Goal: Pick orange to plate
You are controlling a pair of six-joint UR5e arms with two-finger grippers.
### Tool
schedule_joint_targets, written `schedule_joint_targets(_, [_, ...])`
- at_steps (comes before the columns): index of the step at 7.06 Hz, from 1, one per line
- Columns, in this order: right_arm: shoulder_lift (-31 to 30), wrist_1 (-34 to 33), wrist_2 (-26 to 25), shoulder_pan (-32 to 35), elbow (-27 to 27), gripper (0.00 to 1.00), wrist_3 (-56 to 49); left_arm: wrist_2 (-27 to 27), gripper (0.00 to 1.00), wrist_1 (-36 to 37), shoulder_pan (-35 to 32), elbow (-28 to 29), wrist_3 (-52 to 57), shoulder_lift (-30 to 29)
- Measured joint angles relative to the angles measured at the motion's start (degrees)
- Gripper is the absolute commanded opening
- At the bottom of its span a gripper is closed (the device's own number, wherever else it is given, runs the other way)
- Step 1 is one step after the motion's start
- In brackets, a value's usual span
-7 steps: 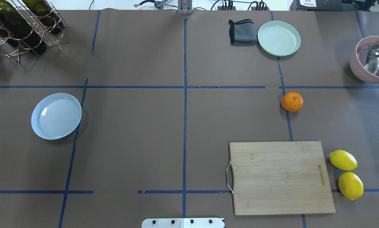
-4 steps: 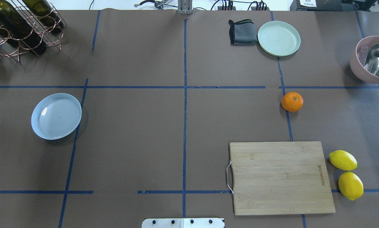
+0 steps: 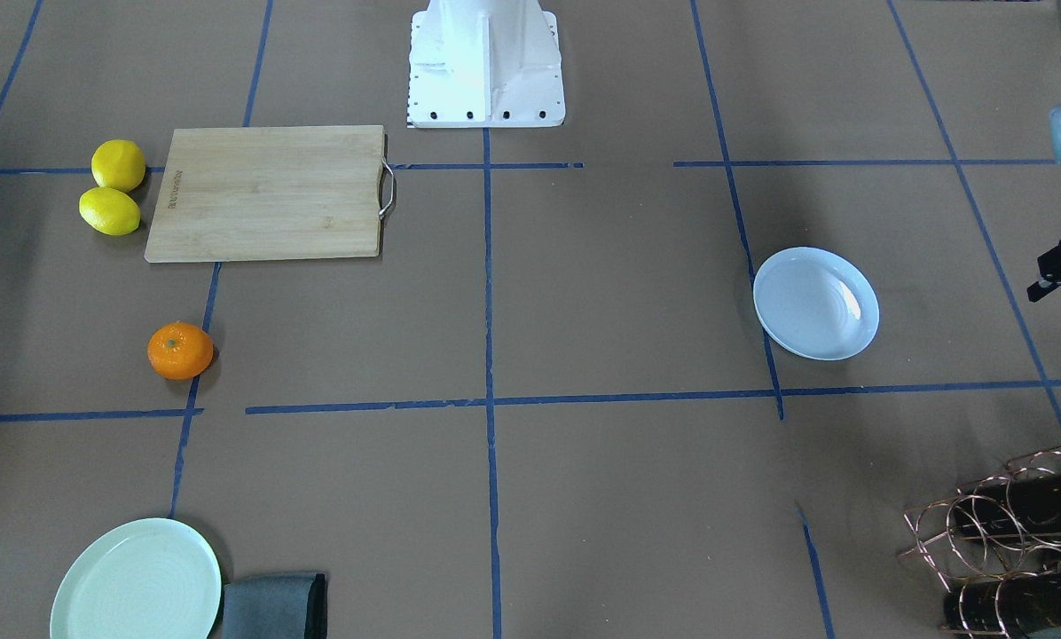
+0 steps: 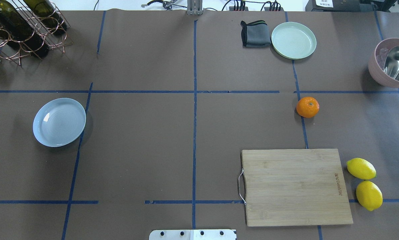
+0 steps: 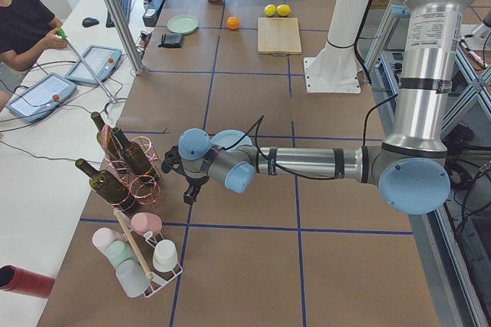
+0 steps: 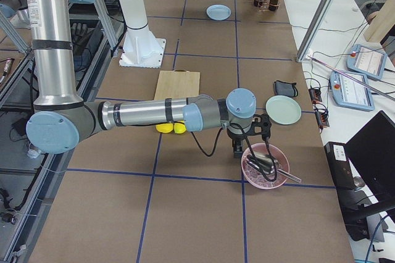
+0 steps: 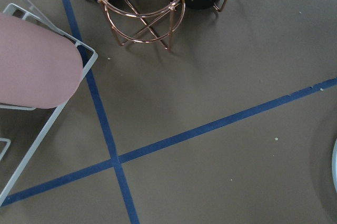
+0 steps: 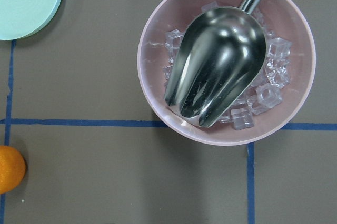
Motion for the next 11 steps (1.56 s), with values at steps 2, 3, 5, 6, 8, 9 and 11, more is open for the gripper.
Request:
schedule_joint_targets(2, [0.6, 0.1, 0.6, -1.7, 0.2, 1.00, 2.1, 1.2, 0.99, -8.3, 7.0, -0.7, -18.5, 0.7])
schedule_joint_targets(3, [1.0, 0.1, 0.7, -2.1, 0.3, 1.00, 4.0, 2.5, 0.93, -11.6, 9.9, -1.1, -25.2, 1.3])
schedule_joint_targets(5, [1.5, 0.2, 0.7, -2.6, 0.9, 1.00, 6.8, 5.5, 0.77, -14.3, 14.9, -1.6, -33.1, 1.7])
schedule_joint_targets(6, [1.5, 0.2, 0.7, -2.7, 1.3, 1.00, 7.1, 6.2, 0.69, -14.9, 16.8, -1.6, -35.7, 1.7])
schedule_joint_targets(8, [1.5, 0.1, 0.7, -2.7, 1.5, 1.00, 7.2, 6.7, 0.54, -15.8, 19.0, -1.7, -38.4, 1.7])
schedule_joint_targets(9, [1.5, 0.1, 0.7, -2.7, 1.5, 1.00, 7.3, 6.7, 0.52, -15.9, 19.4, -1.6, -38.7, 1.7])
schedule_joint_targets(11, [1.5, 0.1, 0.7, -2.8, 1.5, 1.00, 7.3, 6.7, 0.49, -16.0, 19.7, -1.4, -38.7, 1.7])
